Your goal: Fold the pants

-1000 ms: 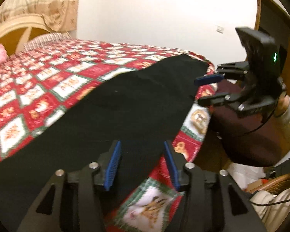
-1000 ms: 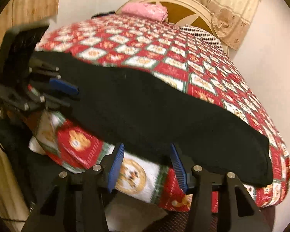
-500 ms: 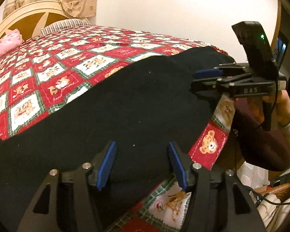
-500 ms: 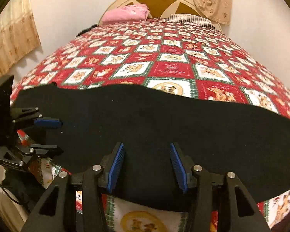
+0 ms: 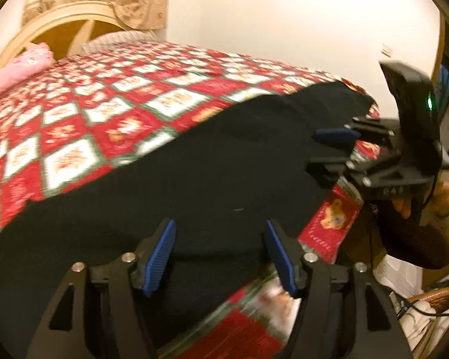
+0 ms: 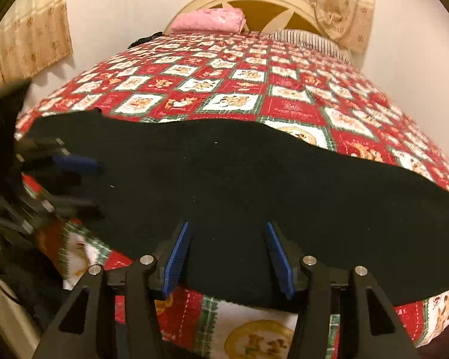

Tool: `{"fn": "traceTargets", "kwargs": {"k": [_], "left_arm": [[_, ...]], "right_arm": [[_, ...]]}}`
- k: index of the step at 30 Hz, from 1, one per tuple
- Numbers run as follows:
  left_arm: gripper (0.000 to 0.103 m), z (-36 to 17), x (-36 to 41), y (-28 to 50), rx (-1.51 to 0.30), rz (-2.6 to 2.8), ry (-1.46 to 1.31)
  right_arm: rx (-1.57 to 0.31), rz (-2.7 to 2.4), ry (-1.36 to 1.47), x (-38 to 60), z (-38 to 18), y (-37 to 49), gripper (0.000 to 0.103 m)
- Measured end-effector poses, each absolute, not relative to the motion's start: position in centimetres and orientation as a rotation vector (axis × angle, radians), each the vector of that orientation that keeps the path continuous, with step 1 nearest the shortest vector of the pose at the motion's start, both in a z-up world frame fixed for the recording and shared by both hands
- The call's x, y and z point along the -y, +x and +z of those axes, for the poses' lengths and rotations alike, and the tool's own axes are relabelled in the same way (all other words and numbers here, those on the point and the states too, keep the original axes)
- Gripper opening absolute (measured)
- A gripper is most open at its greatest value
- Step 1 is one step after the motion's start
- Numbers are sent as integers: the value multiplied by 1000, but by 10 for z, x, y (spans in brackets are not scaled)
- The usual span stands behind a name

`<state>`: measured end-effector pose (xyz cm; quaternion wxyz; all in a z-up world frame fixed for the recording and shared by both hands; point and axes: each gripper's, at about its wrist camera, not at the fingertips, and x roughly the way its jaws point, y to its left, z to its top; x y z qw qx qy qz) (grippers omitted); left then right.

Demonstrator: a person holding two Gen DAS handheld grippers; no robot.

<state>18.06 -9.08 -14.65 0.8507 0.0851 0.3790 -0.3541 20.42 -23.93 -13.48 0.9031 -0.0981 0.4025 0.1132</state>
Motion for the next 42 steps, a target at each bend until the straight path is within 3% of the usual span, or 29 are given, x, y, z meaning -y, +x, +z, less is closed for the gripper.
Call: {"fn": "traceTargets", "kwargs": {"k": [2,9,14,16,19,26,33,42], "left_arm": [[76,-143,68,182,-779,-682,175],[76,-165,-6,186,-835,-489,148],[78,-173,-19,166,-792,-482,141],[78,-170,-18,166,-797,-476,124],[78,-164,-15,170,-806,-473,105],[78,-145,21,176,-773,-556,115],[89,-147,79,185,-755,-664,190],[90,-162,96,200,-828,-656,183]], "right_arm": [[-816,237,-231,233,-137,200,65],[-752,292,-199,210,-121,190,65],[-835,423,-234,169,-149,195,68],[-805,409,-292,161,-157,191,73],[-801,438,-288,163,-150,189,73],[-713,242,-59,273,-101,189,73],[-738,-71,188,417,-95,202,73],[-667,-101,223,460,-89,184,73]]}}
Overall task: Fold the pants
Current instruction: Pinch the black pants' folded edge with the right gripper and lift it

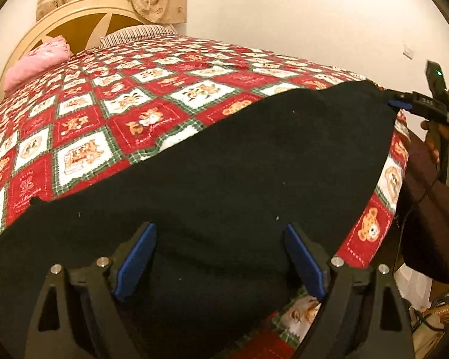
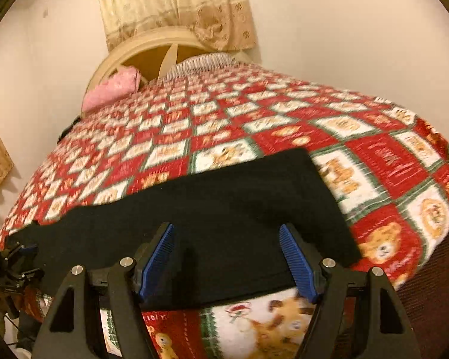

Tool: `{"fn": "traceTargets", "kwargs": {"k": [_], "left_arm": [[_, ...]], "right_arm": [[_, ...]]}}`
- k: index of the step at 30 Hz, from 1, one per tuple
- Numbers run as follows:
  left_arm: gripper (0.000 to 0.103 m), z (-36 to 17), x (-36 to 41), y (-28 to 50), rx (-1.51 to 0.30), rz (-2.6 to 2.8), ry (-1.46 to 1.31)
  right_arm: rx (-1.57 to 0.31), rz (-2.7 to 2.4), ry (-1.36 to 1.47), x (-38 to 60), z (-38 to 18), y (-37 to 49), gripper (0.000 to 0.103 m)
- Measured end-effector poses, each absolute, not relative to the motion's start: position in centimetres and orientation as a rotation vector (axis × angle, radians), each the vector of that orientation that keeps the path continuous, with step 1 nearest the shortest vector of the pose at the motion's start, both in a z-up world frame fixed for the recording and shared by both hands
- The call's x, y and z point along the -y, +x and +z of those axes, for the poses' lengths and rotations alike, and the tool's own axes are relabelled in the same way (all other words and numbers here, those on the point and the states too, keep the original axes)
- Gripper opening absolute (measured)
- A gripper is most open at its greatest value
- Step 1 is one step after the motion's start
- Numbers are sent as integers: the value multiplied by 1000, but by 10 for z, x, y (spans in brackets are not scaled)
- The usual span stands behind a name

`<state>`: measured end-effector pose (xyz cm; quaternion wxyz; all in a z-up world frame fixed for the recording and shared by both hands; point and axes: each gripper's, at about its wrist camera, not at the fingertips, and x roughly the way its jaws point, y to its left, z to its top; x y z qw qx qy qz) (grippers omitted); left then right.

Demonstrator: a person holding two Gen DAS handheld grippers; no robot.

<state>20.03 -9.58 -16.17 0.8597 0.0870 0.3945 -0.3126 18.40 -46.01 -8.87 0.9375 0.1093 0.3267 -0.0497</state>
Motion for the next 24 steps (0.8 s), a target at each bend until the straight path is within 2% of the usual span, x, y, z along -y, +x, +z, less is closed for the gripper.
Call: {"fn": "traceTargets", "kwargs": {"k": [5,6,8,14,18,19,20,24], "left_arm": [[90,-161,97,199,-830,-654,161],[90,-161,97,200,-832,-652,159],[90,-161,98,202,-833,-647,151],[90,-159,95,207,-820,-616,136],[90,-163,91,214,-835,-599,112],[90,-164,91,214,-836,-599,107],[90,-163,91,214,-834,-598,108],[90,-162,92,213,-831,-599,103]], "right_arm": [[-562,-198,346,505,-73,157,73],[-566,-221,364,514,-72,155,72],[-592,-236,400,527,-75,157,62],[-676,-188,470,539,-94,171,60],[-668,-194,484,537,-103,169,47],[-669,-182,493,537,-103,168,32],[-672,-167,506,537,-104,168,28],[-672,-148,536,539,-106,167,27]]}}
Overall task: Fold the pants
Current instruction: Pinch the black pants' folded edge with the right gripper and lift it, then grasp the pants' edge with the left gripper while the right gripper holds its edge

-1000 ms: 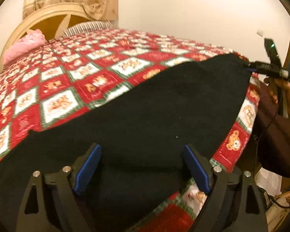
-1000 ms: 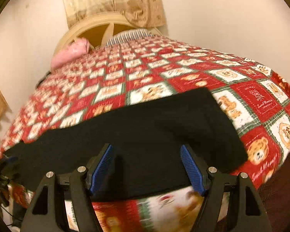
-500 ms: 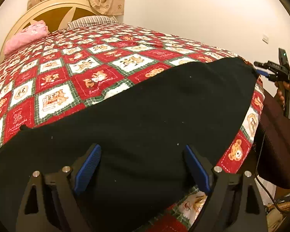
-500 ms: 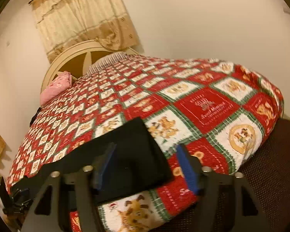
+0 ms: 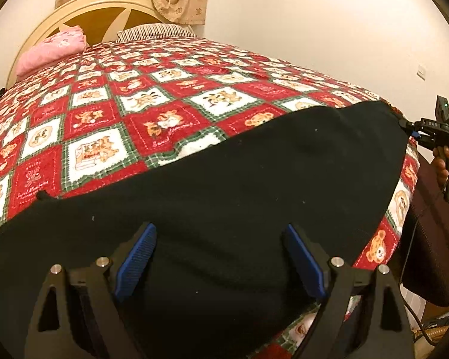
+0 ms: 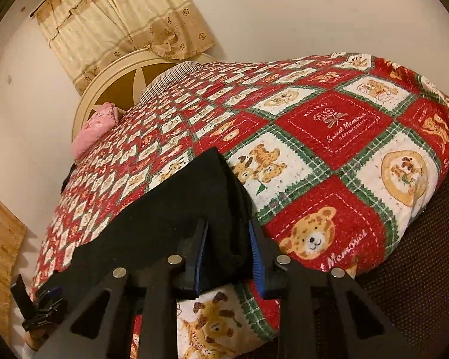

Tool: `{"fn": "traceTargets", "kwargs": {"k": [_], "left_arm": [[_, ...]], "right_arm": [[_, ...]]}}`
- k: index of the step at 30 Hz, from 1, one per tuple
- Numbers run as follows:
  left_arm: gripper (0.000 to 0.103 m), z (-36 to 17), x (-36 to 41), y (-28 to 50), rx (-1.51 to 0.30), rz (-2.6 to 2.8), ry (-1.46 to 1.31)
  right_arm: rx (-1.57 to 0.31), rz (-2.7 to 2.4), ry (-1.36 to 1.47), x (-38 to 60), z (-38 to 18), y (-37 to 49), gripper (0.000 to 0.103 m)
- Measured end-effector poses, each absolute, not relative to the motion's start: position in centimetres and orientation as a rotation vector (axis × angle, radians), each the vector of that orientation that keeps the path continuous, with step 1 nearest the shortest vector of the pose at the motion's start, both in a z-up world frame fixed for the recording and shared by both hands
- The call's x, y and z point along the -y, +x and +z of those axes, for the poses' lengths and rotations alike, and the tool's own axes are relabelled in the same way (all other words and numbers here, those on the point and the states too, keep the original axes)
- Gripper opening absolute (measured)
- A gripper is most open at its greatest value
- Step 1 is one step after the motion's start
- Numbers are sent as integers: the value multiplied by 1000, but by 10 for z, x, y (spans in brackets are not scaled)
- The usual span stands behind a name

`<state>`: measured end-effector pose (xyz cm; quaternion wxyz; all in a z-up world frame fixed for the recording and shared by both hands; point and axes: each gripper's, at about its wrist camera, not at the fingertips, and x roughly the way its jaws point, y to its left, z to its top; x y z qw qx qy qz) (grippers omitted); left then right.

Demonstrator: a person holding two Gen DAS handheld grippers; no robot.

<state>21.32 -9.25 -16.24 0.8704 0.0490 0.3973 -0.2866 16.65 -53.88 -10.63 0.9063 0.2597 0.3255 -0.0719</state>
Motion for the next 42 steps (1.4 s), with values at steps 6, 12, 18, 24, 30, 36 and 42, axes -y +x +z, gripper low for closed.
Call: {"fn": "traceTargets", "kwargs": {"k": [6,12,18,24,30,36,42], "left_arm": [[90,-159,91,211,-833,-611,83],[90,-144,93,204,-805,-643,65],[90,-135,96,202,-800,-696,19],[90,-137,93,203,-814,-719,-33],[90,-137,99,200,-811,-757,-47],[90,-138,123,197,-812,-803,-39],[88,-135,155,201,-833,-882,-79]], "right_arm": [[-632,-150,560,538,-102,163,14],[-563,-107,397,487,-62,159,13],[-552,2,250,421,-38,169,13],[-588,123,121,352,-45,181,13],[-667,250,24,285,-79,198,13],[-753,294,8,261,-123,214,13],[-748,341,-8,261,-133,204,18]]}}
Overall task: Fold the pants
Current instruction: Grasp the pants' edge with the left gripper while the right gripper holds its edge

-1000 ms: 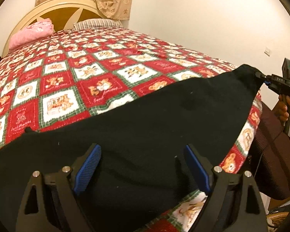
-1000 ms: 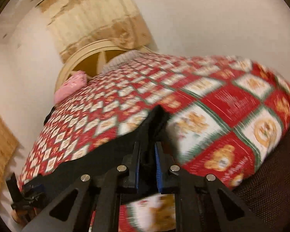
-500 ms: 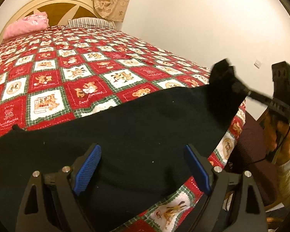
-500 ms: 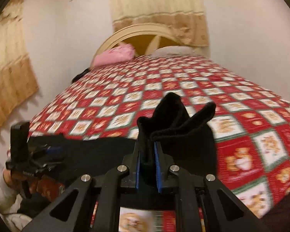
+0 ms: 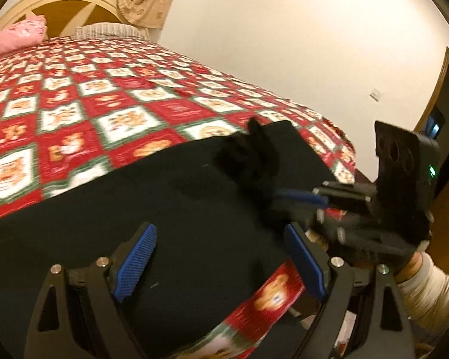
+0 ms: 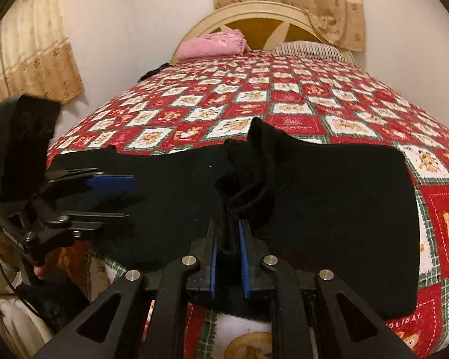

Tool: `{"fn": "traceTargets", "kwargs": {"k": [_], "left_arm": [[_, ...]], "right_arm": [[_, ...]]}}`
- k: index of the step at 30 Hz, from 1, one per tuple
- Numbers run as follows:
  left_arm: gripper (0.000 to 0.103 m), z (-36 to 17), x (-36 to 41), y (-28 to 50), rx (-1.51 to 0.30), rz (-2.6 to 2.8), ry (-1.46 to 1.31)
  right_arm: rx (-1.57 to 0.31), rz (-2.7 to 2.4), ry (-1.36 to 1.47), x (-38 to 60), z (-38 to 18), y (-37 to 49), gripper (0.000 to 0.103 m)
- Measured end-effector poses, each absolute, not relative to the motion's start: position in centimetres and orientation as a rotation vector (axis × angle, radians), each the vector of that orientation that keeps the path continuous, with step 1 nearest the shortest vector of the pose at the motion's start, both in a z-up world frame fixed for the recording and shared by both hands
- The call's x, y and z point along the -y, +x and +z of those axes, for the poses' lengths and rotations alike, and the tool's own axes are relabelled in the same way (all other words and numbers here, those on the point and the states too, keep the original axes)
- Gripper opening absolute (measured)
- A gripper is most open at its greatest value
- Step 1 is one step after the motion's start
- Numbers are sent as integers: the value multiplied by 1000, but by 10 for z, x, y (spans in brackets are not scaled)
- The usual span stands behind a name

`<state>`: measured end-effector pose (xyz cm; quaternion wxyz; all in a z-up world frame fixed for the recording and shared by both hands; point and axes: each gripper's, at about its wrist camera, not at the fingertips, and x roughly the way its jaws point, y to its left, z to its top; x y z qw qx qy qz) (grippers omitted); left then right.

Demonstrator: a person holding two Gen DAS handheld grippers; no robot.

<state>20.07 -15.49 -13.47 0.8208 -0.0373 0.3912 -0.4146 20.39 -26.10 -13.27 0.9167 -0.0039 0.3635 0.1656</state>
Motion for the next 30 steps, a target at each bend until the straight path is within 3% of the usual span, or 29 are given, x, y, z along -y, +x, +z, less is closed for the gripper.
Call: {"fn": "traceTargets", "kwargs": {"k": [2,6,15,17,19,22,26,30], "left_arm": [[85,-133,165,201,-838,-919,-105],[83,-134,182,204,-863,-938,-109],[66,-137,205,226,-922,-915,-200],[55,-137,214,228,-932,-918,-198],[25,-136,221,226,-930,-888,-151],[12,-131,218,225,-920,-866,-140],[10,-110,203,215,-863,-886,-153],[10,-87,187,202,-814,-943,-192]], "right_arm": [[-768,423,-3,261,-130,198,45],[-717,464,-42,271,-122,175,46],[-575,410,227,334,-118,167,46],[-541,413,275,341,-117,166,47],[-502,395,288,344,-116,163,51],[-445,378,310,348,-114,159,53],[-390,338,322,358,-109,152,62],[-374,293,365,371,-110,152,65]]}}
